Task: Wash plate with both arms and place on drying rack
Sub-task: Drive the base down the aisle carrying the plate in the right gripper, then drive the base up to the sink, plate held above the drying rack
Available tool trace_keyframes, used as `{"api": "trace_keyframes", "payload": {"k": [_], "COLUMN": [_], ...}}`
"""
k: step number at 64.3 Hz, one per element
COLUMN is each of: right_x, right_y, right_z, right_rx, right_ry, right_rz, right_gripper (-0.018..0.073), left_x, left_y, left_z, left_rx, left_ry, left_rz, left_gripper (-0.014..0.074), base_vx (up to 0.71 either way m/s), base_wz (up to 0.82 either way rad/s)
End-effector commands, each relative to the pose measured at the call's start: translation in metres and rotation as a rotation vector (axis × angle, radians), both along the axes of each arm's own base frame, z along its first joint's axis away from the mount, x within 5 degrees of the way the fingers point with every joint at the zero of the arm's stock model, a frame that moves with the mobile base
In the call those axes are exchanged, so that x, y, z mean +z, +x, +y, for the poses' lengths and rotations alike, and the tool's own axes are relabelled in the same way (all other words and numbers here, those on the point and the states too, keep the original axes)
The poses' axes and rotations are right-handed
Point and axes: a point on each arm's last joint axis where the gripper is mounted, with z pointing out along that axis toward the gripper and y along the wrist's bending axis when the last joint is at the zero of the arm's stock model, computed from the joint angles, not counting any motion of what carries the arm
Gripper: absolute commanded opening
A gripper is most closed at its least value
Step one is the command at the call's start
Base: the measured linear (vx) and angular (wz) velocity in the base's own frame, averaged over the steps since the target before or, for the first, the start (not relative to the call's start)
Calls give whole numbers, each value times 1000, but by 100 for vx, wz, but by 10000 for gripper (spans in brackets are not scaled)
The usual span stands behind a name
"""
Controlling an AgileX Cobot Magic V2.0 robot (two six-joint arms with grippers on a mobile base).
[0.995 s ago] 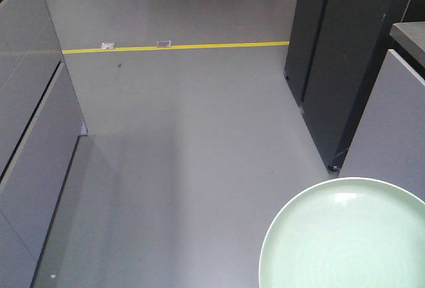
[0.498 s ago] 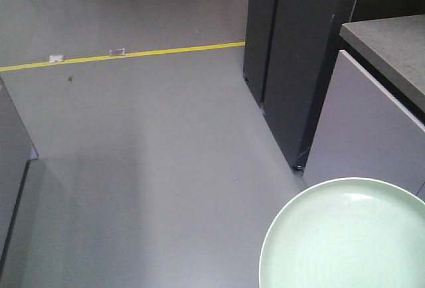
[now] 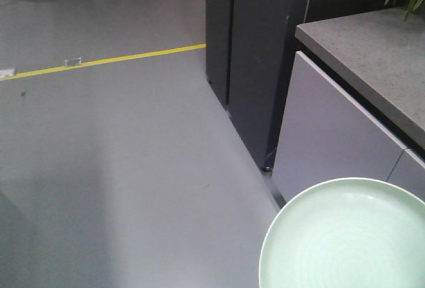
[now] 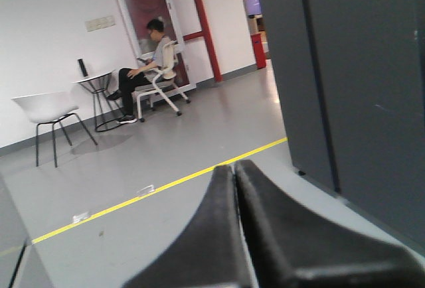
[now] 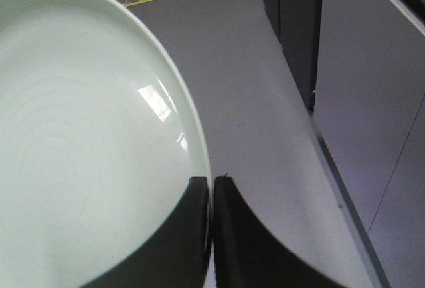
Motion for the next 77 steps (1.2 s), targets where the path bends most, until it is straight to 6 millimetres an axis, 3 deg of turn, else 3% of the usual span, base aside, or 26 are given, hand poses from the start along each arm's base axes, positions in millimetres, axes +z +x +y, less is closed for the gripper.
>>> {"api": "trace_keyframes", "payload": {"k": [1, 77], "right_x": [12, 12], "right_y": [3, 3], "right_z": [0, 0], "right_rx": [-18, -18], "right_ry": [20, 20], "right_rz": [-75, -75], "right_gripper": [-1, -1], "left_x": [16, 16], "left_y": [-3, -3], "left_z": [2, 2], "left_rx": [21, 21], "left_ry": [-9, -9], "left_rz": [-107, -107], "left_gripper": [-6, -6], "base_vx": [10, 8], "base_wz": [-26, -29]}}
